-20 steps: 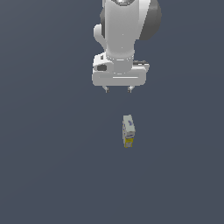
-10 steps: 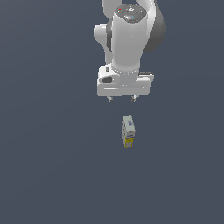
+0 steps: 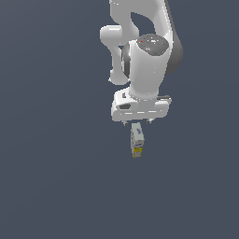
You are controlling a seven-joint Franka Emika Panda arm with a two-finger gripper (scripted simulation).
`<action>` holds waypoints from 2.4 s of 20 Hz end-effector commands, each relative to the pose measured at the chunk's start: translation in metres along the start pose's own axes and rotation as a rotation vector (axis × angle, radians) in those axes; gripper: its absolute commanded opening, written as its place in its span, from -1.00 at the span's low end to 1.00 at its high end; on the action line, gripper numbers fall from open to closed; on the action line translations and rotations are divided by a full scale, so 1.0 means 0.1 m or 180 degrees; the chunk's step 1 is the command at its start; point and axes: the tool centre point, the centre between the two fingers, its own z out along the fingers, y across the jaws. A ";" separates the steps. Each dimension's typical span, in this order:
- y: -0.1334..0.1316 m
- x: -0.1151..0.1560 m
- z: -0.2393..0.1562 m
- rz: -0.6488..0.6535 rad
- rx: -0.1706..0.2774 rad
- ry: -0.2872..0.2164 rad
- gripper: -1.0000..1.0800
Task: Pick up the object and move it to a goal position.
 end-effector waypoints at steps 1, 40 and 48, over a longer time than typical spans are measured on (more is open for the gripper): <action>-0.04 0.08 0.08 -0.0030 0.0000 0.0019 0.92; -0.07 0.17 0.66 -0.0062 0.0001 0.0035 -1.00; 0.29 0.16 0.45 -0.0062 0.0003 0.0036 -1.00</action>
